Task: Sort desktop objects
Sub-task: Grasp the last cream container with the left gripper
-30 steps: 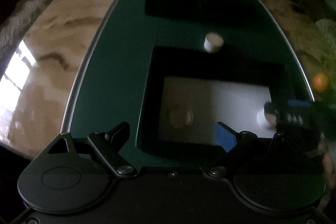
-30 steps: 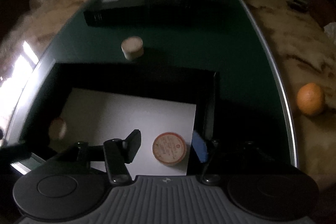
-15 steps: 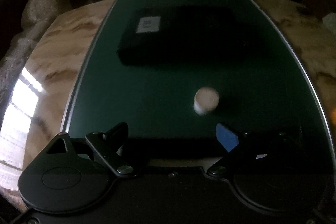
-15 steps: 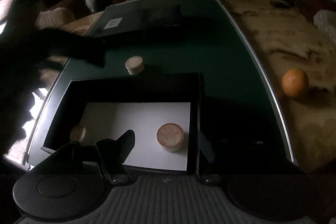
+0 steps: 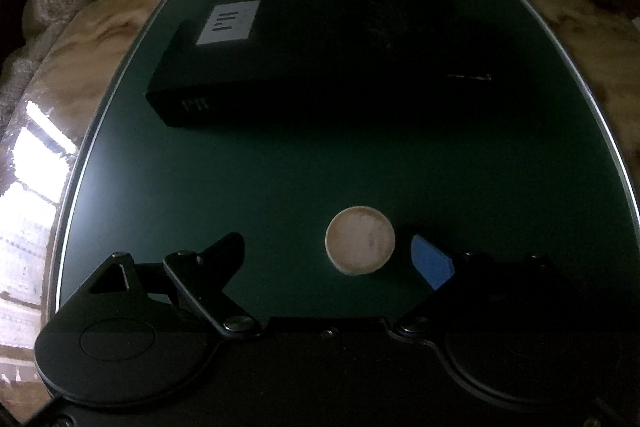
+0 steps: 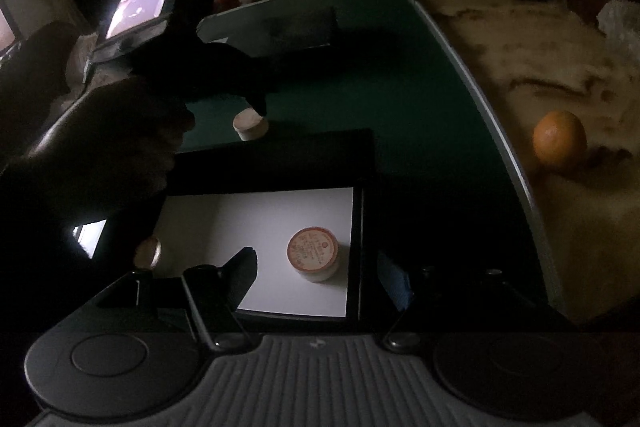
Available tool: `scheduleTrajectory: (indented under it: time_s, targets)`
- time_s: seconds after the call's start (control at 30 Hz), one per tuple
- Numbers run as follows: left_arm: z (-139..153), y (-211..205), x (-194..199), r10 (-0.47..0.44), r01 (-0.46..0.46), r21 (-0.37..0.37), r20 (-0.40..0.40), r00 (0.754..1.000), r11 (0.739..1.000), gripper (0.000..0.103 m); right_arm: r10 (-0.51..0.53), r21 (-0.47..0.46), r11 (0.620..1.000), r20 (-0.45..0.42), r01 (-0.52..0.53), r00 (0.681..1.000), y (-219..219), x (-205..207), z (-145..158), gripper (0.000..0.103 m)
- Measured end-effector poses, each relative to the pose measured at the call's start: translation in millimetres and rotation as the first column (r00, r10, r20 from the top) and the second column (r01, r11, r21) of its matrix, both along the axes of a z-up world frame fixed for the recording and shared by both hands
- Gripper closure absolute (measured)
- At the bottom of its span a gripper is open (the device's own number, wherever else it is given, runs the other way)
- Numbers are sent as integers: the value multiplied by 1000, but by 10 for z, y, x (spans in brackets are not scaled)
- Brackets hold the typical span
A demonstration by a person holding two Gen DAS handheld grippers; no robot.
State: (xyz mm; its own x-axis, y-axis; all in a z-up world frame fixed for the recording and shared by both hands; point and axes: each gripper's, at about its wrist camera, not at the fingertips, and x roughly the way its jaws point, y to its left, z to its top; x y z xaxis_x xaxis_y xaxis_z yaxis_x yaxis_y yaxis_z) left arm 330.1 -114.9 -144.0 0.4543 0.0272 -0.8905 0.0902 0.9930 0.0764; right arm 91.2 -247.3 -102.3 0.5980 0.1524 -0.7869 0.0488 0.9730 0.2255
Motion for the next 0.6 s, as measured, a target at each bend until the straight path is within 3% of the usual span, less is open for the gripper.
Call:
scheduleTrajectory:
  time_s: [0.1, 0.37, 0.6]
  targets:
    - [-37, -9, 30, 18, -18, -9, -4, 1000, 1000, 29, -2, 16, 1000, 0, 2, 1000, -21, 2, -17, 33]
    - [-113, -26, 87, 26, -26, -36, -21, 999, 999, 40, -13, 25, 1000, -3, 13, 1000, -74, 0, -48, 33]
    - [-137, -23, 112, 19, -22, -69, -39, 999, 997, 62, -29, 30, 999, -1, 29, 1000, -104, 8, -72, 33]
